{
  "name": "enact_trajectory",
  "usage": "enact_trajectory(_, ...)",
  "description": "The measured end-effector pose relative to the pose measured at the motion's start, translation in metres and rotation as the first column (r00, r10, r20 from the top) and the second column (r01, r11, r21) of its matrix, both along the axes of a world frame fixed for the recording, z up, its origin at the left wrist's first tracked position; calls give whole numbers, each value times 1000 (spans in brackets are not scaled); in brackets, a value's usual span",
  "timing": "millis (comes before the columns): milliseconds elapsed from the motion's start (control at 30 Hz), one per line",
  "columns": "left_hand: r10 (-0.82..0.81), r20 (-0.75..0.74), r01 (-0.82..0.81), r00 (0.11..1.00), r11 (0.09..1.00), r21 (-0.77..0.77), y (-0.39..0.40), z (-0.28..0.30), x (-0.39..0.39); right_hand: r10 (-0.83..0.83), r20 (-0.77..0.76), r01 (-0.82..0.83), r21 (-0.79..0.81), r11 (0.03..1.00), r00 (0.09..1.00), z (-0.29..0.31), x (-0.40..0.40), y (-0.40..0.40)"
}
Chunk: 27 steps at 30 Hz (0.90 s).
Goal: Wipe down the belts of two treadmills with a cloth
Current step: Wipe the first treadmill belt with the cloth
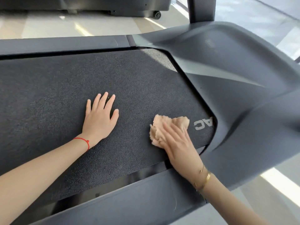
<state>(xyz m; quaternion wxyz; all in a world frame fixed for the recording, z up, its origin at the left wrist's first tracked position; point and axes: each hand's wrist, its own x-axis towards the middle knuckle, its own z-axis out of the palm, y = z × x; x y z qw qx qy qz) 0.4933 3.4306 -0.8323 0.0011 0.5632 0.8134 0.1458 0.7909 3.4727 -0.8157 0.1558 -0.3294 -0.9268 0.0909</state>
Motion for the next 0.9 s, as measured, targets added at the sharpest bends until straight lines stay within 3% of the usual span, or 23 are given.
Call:
enact_trajectory(200, -14, 0, 14, 1000, 1000, 18, -1, 1, -1, -139, 36, 138, 31, 990, 990, 3, 31, 47)
enact_trajectory(300, -12, -1, 12, 1000, 1000, 21, -1, 0, 0, -244, 94, 250, -49, 967, 965, 7, 33, 72)
enact_trajectory(567, -2, 5, 2, 1000, 1000, 24, -1, -1, -1, -20, 54, 27, -129, 991, 998, 19, 36, 17)
enact_trajectory(733, -13, 18, 13, 1000, 1000, 8, -1, 0, -2, 51, 109, -42, -90, 995, 993, 16, 13, 56)
enact_trajectory(900, 61, 33, -60, 998, 998, -26, -3, 5, -3, -21, 103, 25, -42, 999, 994, 18, -60, 109)
